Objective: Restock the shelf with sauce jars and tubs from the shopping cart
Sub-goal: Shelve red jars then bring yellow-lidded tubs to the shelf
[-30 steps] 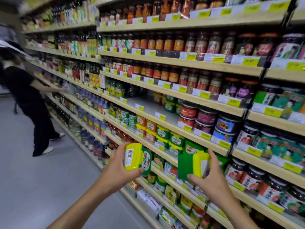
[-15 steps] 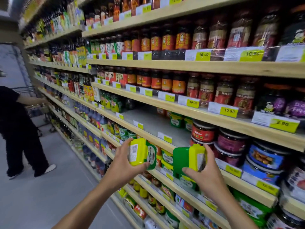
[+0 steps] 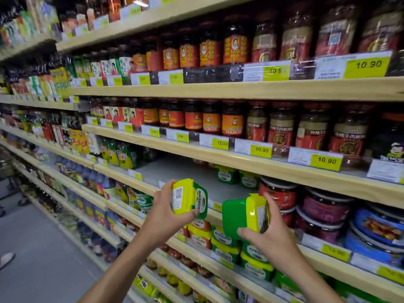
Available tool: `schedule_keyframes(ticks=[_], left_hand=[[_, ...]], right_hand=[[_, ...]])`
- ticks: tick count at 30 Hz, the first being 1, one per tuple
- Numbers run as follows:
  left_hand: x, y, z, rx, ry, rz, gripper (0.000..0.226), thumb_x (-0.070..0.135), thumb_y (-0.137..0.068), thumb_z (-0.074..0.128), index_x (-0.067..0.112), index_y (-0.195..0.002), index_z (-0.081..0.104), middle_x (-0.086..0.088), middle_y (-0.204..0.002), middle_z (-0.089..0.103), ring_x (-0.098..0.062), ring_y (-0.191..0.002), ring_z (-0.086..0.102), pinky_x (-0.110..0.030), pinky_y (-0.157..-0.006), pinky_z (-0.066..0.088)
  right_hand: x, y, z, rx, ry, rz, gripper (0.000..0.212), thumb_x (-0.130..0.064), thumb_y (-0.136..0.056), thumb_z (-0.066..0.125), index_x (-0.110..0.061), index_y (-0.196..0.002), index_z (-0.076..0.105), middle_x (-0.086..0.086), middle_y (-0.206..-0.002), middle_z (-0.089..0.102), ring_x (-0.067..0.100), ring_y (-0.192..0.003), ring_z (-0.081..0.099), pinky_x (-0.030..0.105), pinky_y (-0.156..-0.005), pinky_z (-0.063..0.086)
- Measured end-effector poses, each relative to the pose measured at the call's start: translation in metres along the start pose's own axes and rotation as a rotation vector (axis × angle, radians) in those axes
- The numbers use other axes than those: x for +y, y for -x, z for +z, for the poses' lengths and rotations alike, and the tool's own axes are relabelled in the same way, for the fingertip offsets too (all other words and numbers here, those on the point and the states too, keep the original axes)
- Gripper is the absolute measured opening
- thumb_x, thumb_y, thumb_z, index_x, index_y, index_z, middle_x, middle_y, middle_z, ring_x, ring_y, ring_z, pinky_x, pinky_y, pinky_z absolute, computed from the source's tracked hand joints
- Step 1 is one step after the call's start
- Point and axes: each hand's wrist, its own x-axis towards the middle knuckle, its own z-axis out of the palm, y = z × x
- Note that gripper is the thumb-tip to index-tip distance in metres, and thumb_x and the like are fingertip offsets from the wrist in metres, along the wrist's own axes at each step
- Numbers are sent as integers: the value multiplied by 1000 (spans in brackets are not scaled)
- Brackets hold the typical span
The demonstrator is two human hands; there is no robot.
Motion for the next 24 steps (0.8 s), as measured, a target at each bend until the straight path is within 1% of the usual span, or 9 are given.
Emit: schedule_keyframes(ticks=[1, 3, 6, 9, 12, 15, 17, 21, 24], left_hand=[[-5, -13, -1, -22, 18, 6, 89, 50, -75, 84, 43, -145, 30, 5, -130, 39, -5, -102, 56, -22, -72, 57], [-16, -38, -5, -77, 74, 22, 90, 57, -68, 83, 45, -142, 33, 3, -127, 43, -12, -100, 62, -30, -67, 62], [-28, -77, -12, -156, -1, 65, 91, 65, -65, 78, 50, -140, 29, 5, -123, 45, -14, -96, 63, -32, -63, 61], [-36, -111, -16, -200, -108, 101, 91, 67, -66, 74, 51, -141, 25, 9, -117, 40, -14, -93, 61, -43, -80, 58], [-47, -149, -13, -254, -143, 93, 88, 77, -57, 67, 41, -130, 34, 6, -116, 39, -22, -100, 57, -48, -93, 52], [-58, -184, 1, -278, -161, 84, 104, 85, -46, 59, 33, -133, 40, -5, -131, 44, -31, -120, 52, -44, -97, 48], [-64, -203, 13, -315, -189, 121, 104, 87, -51, 59, 33, -138, 41, -4, -139, 46, -31, -129, 47, -39, -92, 45], [-64, -234, 31, -459, -301, 239, 75, 83, -64, 66, 37, -122, 53, 1, -135, 60, -26, -118, 60, -35, -90, 51], [-63, -250, 35, -582, -371, 336, 78, 75, -61, 66, 34, -127, 55, 4, -128, 63, -21, -110, 63, -35, -92, 53]], right_hand=[[0, -4, 5, 17, -11, 5, 118, -47, -59, 88, -53, -150, 12, -11, -137, 52, 14, -111, 62, 40, -89, 54], [-1, -11, 19, 46, -25, 22, 116, -41, -64, 90, -48, -151, 14, -14, -127, 57, 7, -98, 67, 34, -82, 55], [-7, -22, 43, 100, -56, 59, 114, -35, -68, 90, -50, -151, 14, -12, -135, 52, 8, -95, 69, 32, -80, 57], [-17, -33, 68, 163, -34, 84, 115, -37, -68, 89, -51, -151, 11, -16, -139, 37, 5, -102, 61, 39, -92, 53], [-18, -45, 89, 235, -2, 109, 112, -32, -74, 87, -47, -154, 10, -17, -140, 30, 4, -105, 55, 37, -90, 49], [-17, -53, 106, 309, 10, 144, 114, -33, -71, 88, -48, -153, 11, -12, -144, 34, 19, -120, 54, 44, -94, 53], [-14, -56, 114, 358, 5, 167, 113, -35, -70, 89, -50, -152, 12, -9, -150, 34, 22, -124, 53, 46, -95, 53], [-21, -64, 122, 459, 31, 193, 117, -50, -59, 87, -54, -149, 12, -9, -158, 28, 25, -132, 48, 46, -98, 51], [-29, -69, 122, 536, 128, 191, 116, -50, -62, 86, -51, -150, 11, -8, -156, 32, 23, -132, 46, 44, -100, 49]])
